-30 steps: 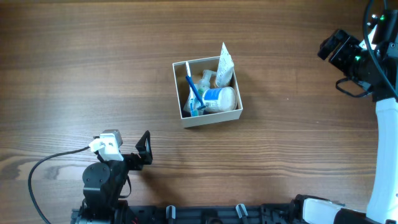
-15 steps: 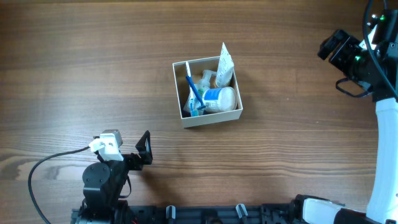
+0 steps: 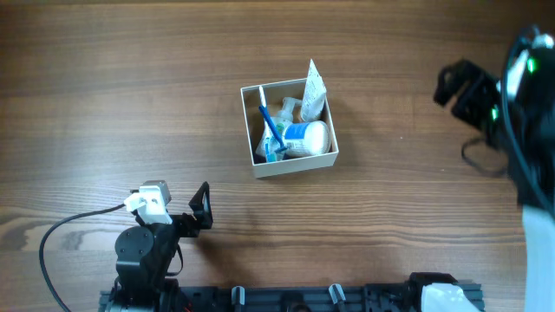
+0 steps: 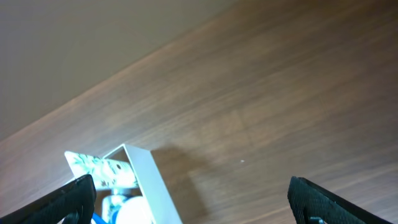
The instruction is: Pack container
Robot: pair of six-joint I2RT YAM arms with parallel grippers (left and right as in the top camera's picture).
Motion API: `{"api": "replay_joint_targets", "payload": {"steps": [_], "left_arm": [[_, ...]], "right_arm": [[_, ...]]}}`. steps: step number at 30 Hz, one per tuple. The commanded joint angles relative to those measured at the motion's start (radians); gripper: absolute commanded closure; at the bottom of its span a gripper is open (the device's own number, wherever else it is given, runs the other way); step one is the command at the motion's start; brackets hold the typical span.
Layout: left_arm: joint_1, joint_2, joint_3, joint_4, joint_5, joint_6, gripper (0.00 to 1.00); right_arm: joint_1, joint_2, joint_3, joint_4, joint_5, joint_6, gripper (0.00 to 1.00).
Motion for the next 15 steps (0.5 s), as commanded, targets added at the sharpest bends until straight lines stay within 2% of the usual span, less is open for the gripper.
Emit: {"api": "replay_joint_targets", "payload": {"steps": [1, 5, 8, 10, 15], "left_arm": [[0.008, -0.012, -0.005, 0.005, 0.012, 0.012, 0.0], [0.008, -0.012, -0.005, 0.005, 0.012, 0.012, 0.0], [0.008, -0.012, -0.005, 0.005, 0.012, 0.012, 0.0], [0.008, -0.012, -0.005, 0.005, 0.012, 0.012, 0.0], [0.008, -0.012, -0.005, 0.005, 0.012, 0.012, 0.0]], "right_arm": [[0.007, -0.179, -0.196, 0.123, 0.102, -0.082, 0.0], [0.007, -0.415, -0.502, 0.328, 0.031, -0.282, 0.0], [0.007, -0.575, -0.687, 0.416, -0.039, -0.375, 0.0], [0.007, -0.7, -0.818, 0.462, -0.054, -0.385, 0.0], [0.007, -0.921, -1.02, 0.465, -0.06, -0.386, 0.0]]}}
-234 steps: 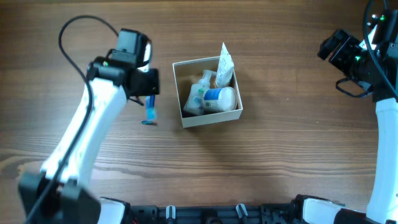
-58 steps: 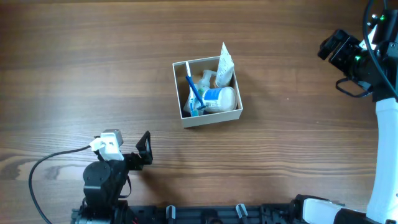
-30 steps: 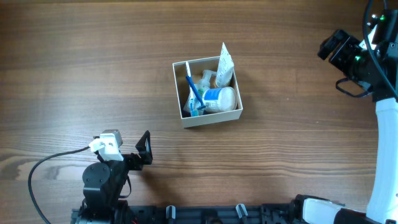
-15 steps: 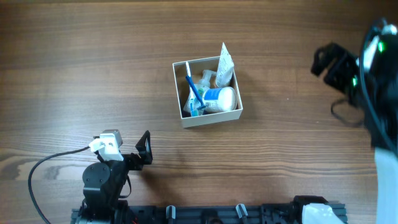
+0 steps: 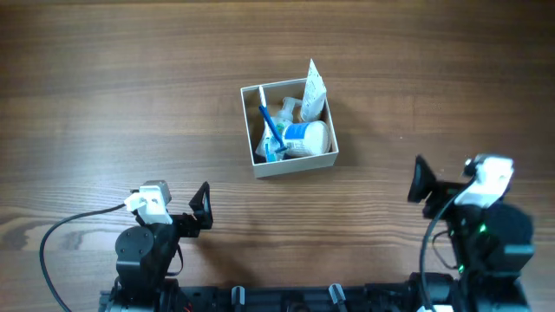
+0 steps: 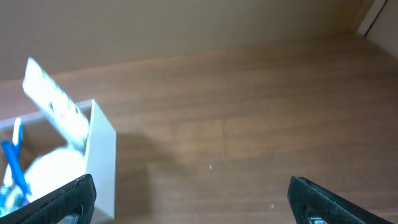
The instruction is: Pack container
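A white open box [image 5: 290, 162] stands at the table's middle. In it are a blue toothbrush [image 5: 270, 126], a white bottle [image 5: 308, 137] and an upright sachet [image 5: 314, 85]. The right wrist view catches the box's corner [image 6: 102, 158] at the left, with the sachet [image 6: 56, 106] sticking up. My right gripper [image 5: 421, 184] sits near the front right, well clear of the box. Its fingers [image 6: 74, 196] are spread wide with nothing between them, so the right gripper [image 6: 193, 193] is open. My left gripper [image 5: 201, 206] rests near the front left, with a gap between its fingers and nothing in it.
Bare wooden tabletop [image 5: 130, 87] surrounds the box on all sides. The arm bases and a black rail [image 5: 286, 299] line the front edge. A black cable [image 5: 61, 238] loops at the front left.
My right arm was raised at the table's far right edge. It now sits low at the front right, facing the box. The box, its contents and the left arm are unchanged.
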Robot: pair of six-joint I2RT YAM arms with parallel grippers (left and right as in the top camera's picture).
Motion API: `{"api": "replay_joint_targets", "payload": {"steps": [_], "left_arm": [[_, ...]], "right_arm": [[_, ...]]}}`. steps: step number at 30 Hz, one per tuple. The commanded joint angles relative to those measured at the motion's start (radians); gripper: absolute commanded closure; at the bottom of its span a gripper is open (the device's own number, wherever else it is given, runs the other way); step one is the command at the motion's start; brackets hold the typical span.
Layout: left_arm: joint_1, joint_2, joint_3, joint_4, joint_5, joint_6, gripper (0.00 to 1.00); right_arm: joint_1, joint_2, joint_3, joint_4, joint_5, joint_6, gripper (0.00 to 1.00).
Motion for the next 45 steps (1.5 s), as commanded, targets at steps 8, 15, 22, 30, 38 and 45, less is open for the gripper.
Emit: {"api": "replay_joint_targets", "payload": {"steps": [8, 15, 22, 30, 38, 45], "left_arm": [[0.008, -0.011, -0.002, 0.005, 0.009, 0.012, 0.0], [0.008, -0.011, -0.002, 0.005, 0.009, 0.012, 0.0], [0.008, -0.011, -0.002, 0.005, 0.009, 0.012, 0.0], [0.008, -0.011, -0.002, 0.005, 0.009, 0.012, 0.0], [0.008, -0.011, -0.002, 0.005, 0.009, 0.012, 0.0], [0.008, -0.011, -0.002, 0.005, 0.009, 0.012, 0.0]], "right_arm": [[0.004, -0.246, -0.286, 0.044, -0.032, -0.046, 0.0], [0.004, -0.308, -0.433, 0.154, -0.035, -0.011, 0.0], [0.004, -0.336, -0.473, 0.223, -0.035, -0.012, 0.0], [0.004, -0.334, -0.473, 0.221, -0.035, -0.013, 0.0], [0.004, -0.334, -0.473, 0.22, -0.035, -0.013, 0.0], [0.004, -0.334, -0.473, 0.22, -0.035, -0.013, 0.0]]}}
